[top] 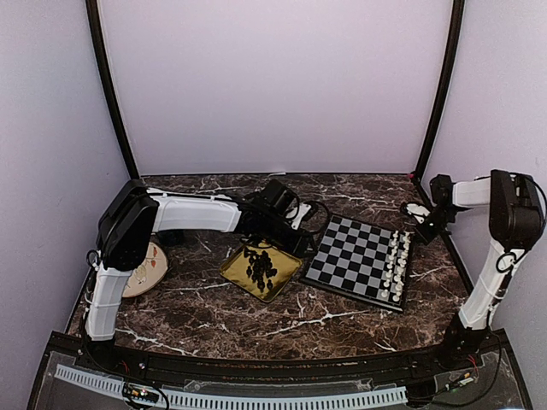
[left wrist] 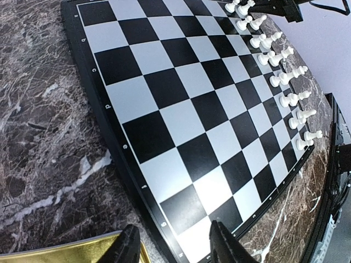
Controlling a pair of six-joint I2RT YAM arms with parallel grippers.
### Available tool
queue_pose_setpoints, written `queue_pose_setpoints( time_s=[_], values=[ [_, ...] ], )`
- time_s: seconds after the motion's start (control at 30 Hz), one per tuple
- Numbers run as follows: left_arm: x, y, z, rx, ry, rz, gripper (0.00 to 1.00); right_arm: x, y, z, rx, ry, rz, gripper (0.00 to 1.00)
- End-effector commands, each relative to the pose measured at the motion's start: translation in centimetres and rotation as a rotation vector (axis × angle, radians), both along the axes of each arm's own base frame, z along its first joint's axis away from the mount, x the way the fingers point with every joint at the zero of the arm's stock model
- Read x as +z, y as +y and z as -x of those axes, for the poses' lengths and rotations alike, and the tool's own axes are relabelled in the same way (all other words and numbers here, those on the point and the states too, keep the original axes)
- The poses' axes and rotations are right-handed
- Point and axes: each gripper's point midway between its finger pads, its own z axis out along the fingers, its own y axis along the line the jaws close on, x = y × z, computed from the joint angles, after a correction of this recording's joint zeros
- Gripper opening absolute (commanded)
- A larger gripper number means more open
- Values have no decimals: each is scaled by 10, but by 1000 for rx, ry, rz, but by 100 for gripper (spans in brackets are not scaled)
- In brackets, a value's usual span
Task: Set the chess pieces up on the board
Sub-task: Move the chessboard to the center of the board, then adjust the chessboard at the center of the board.
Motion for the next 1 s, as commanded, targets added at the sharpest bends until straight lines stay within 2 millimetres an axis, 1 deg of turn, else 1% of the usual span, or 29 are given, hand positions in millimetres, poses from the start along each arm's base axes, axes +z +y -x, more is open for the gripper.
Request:
queue_pose_setpoints(
  time_s=[0.0,0.1,0.17,0.2,0.23,0.27,0.3,0.4,0.47,0.53,0.57,0.6,0.77,0.87,0.97],
  values=[
    [17,15,-4,32,-29,-22,45,-44,35,17,24,125,-102,7],
    [13,24,-15,73,-18,-30,44,-37,38,10,2,120,-124,6],
    [15,28,-23,87,-17,-20,42,-30,32,11,-20,121,-112,6],
    [16,30,-27,92,-19,-15,39,-19,25,3,-40,94,-105,6],
    [18,31,-32,96,-20,-9,34,-10,18,0,-64,79,-102,8],
    [16,32,-37,100,-18,-6,26,-2,11,-1,-100,70,-108,9],
    [16,33,-42,106,-16,-3,20,6,5,0,-132,68,-118,11],
    [10,34,-55,108,-16,-4,8,26,-9,10,-217,70,-141,18],
    [6,32,-62,100,-27,-12,2,31,-9,20,-251,83,-145,24],
    [0,27,-67,91,-28,-18,0,27,-7,28,-296,121,-164,27],
    [-3,24,-68,86,-21,-19,0,24,-5,31,-312,141,-178,26],
    [-2,20,-71,81,-22,-11,0,21,-2,33,-323,158,-193,23],
    [-23,9,-71,57,25,-18,0,5,9,38,-340,201,-212,11],
    [-36,8,-70,43,50,-40,0,-2,20,37,-319,212,-204,8],
    [-43,5,-64,23,62,-44,0,-9,29,36,-307,229,-197,7]
  ],
)
